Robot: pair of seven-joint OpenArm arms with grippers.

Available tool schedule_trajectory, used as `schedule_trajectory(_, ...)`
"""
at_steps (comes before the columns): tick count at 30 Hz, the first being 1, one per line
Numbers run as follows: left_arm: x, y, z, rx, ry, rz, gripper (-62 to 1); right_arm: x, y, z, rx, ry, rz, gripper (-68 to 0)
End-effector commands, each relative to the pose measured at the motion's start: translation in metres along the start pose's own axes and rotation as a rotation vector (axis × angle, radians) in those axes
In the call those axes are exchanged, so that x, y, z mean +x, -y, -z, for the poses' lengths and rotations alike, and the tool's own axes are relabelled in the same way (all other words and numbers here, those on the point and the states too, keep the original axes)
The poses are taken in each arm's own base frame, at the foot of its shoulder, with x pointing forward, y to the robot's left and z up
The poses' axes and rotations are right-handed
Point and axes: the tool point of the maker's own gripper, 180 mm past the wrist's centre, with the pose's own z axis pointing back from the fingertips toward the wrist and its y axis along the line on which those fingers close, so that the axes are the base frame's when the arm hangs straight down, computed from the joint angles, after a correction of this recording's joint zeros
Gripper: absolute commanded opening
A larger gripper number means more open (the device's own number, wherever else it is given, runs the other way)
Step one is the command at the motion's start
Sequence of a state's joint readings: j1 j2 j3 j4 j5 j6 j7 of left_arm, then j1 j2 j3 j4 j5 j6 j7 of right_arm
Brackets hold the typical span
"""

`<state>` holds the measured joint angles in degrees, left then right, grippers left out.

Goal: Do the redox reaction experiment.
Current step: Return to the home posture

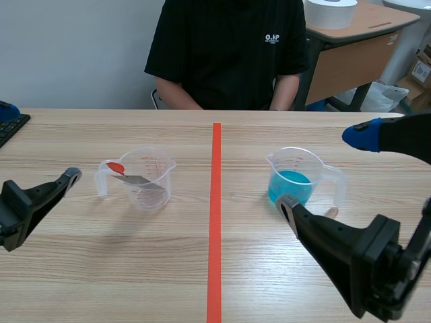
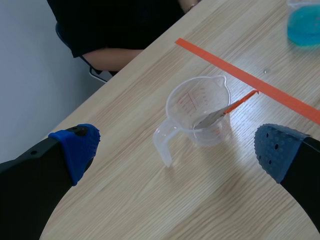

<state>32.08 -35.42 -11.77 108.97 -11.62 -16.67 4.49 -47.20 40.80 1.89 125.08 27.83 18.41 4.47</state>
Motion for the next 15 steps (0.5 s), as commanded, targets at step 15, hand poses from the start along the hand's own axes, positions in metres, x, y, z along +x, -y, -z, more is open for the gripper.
schedule_trajectory(15, 0.0085, 0.0019, -0.0005, 0.029, 0.056, -0.066, 1.4, 0.006, 0.0029, 0.0005, -0.002, 0.025, -0.01, 0.4)
